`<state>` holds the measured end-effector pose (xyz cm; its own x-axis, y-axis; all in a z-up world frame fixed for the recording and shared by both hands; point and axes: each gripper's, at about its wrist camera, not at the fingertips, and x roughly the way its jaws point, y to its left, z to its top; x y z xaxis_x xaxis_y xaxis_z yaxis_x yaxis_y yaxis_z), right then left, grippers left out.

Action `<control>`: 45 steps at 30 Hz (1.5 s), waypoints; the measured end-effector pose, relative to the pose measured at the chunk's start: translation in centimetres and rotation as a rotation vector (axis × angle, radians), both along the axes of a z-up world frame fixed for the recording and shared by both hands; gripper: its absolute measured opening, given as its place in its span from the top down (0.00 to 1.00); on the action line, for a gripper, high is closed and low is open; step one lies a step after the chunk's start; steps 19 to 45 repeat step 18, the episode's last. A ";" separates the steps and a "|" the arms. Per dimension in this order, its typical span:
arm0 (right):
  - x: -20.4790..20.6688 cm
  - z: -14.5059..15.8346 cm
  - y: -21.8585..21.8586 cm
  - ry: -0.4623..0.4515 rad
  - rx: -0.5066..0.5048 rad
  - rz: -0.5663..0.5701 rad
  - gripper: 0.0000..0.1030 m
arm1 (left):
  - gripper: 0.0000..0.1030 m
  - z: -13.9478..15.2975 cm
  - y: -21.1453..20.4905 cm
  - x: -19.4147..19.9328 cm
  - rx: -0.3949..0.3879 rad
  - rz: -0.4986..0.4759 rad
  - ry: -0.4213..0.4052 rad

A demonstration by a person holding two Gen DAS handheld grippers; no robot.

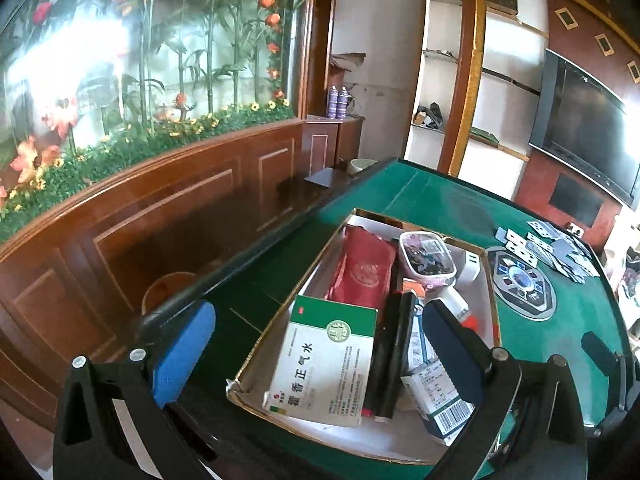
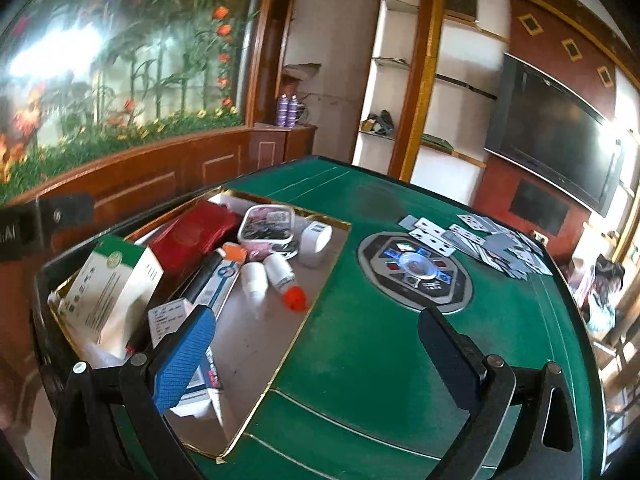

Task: Organize objects
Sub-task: 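Withdraw both open tools from the tray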

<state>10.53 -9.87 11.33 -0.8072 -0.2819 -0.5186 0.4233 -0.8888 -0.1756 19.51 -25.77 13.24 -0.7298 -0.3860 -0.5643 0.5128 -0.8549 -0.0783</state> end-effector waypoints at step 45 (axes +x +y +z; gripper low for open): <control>0.4 -0.6 -2.4 -0.017 0.050 0.045 0.00 | 0.00 -0.9 -1.4 0.3 -0.012 0.083 -0.056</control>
